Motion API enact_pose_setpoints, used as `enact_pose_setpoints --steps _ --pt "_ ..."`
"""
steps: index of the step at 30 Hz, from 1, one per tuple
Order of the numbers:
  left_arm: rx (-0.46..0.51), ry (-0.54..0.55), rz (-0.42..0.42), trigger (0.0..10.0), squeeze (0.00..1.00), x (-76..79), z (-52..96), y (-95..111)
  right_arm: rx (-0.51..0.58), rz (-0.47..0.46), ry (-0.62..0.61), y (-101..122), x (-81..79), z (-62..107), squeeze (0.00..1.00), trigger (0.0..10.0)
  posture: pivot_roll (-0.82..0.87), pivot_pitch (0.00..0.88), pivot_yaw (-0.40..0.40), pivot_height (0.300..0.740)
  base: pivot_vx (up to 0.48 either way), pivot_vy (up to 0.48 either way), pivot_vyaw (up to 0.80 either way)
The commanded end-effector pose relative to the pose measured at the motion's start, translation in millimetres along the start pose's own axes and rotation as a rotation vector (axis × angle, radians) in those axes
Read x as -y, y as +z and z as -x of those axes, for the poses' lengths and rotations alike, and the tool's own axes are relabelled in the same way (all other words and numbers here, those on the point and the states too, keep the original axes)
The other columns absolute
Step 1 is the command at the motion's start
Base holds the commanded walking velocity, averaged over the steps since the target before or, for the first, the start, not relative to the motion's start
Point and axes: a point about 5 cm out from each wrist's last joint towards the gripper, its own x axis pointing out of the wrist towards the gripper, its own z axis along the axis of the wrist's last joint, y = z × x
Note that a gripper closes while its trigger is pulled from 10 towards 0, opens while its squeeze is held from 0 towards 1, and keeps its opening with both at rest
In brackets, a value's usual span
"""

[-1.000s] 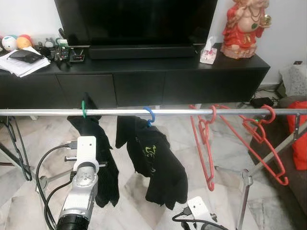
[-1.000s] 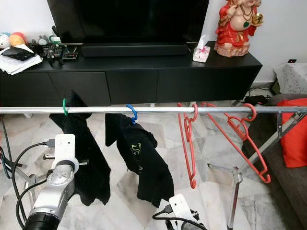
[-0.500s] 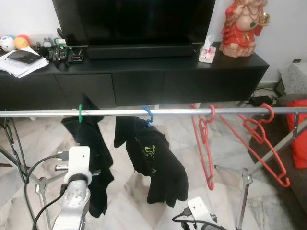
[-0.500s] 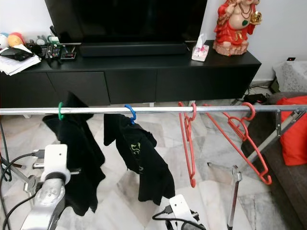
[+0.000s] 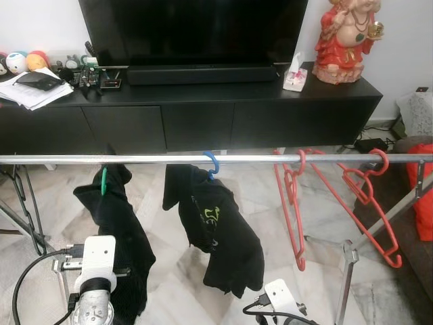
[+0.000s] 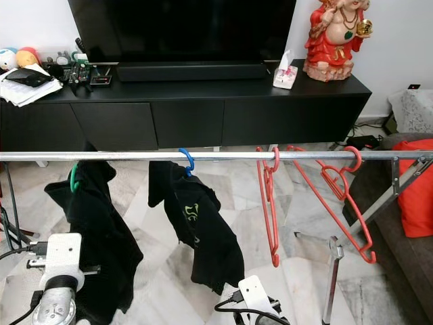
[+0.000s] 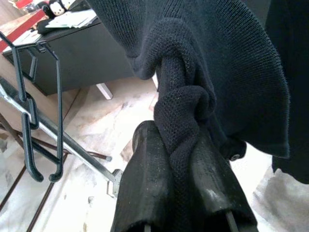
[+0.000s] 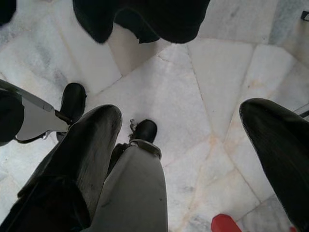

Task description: Hang hanger

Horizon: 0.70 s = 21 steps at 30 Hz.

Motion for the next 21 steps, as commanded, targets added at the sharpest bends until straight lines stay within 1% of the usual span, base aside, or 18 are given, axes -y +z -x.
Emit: enact_pose_setpoints --steps 1,4,8,11,15,17,21 --pt "0.047 0.02 -0.005 10.0 0.0 -4.6 -0.6 5.1 0.002 -0.012 -0.007 1.9 1.8 -0.1 0.0 10.0 -0.02 0.0 -0.012 0.74 0.0 0.0 0.0" --pt "0.071 0.04 0.031 10.0 0.0 -5.3 -1.9 8.6 0.006 -0.025 -0.015 4.1 3.4 -0.2 0.0 10.0 -0.02 0.0 -0.016 0.74 0.0 0.0 0.0" --pt "0.074 0.043 0.035 10.0 0.0 -5.4 -2.0 9.0 0.007 -0.026 -0.015 4.3 3.6 -0.3 0.0 10.0 -0.02 0.0 -0.016 0.74 0.0 0.0 0.0" --pt "0.096 0.024 0.058 10.0 0.0 6.1 -10.3 17.1 0.029 -0.056 -0.036 13.8 7.7 -0.8 0.0 10.0 -0.03 0.0 -0.019 0.74 0.0 0.0 0.0" --pt "0.102 0.025 0.067 10.0 0.0 6.9 -12.9 18.9 0.035 -0.073 -0.044 16.6 8.7 -0.9 0.0 10.0 -0.03 0.0 -0.024 0.74 0.0 0.0 0.0" --pt "0.119 0.025 0.069 10.0 0.0 6.3 -16.1 22.8 0.038 -0.063 -0.051 19.9 9.3 -1.1 0.0 10.0 -0.02 0.0 -0.026 0.74 0.0 0.0 0.0" --pt "0.136 0.042 0.087 10.0 0.0 3.3 -17.8 27.4 0.048 -0.062 -0.049 23.8 9.4 -1.3 0.0 10.0 -0.02 0.0 -0.023 0.74 0.0 0.0 0.0"
